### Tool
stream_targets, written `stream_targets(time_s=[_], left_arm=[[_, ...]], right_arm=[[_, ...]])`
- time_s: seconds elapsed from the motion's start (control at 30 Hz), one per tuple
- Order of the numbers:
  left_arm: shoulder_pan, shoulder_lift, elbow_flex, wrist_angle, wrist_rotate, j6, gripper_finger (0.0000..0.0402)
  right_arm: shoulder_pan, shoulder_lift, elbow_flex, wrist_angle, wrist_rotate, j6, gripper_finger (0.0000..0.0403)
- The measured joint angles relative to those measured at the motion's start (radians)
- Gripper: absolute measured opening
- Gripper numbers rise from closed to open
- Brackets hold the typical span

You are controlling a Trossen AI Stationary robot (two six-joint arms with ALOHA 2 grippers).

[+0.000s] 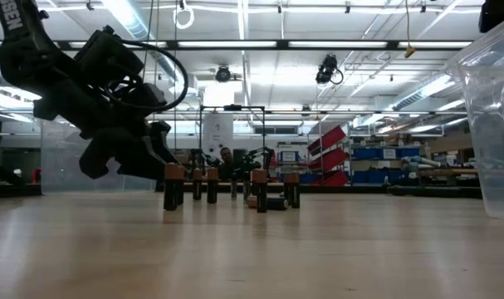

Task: Sort batteries
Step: Put the black and silver battery into the bottom transparent bin

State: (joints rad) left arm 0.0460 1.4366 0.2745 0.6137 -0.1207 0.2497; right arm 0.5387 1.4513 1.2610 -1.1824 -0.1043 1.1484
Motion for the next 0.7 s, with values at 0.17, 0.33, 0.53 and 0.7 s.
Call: stream_targets(time_s=[0.17,0.33,0.53,0.7], left_arm=[[0.000,0.038,0.000,0.027,-0.006,-0.001,0.0163],[0.000,0.059,0.000,0.033,-0.011,-0.001,0.0163],[0.000,0.062,0.000,0.035,-0.013,-0.001,0.0163],[0.000,0.062,0.000,0.051,-0.024,0.000,0.0163]], right_arm=[[-0.007,0.000,0.000,0.000,0.000,0.000,0.0087],[-0.012,0.000,0.000,0.000,0.006,-0.007,0.0087],[-0.012,0.000,0.000,0.000,0.007,-0.016,0.0087],[-0.012,0.000,0.000,0.000,0.007,-0.018,0.0087]])
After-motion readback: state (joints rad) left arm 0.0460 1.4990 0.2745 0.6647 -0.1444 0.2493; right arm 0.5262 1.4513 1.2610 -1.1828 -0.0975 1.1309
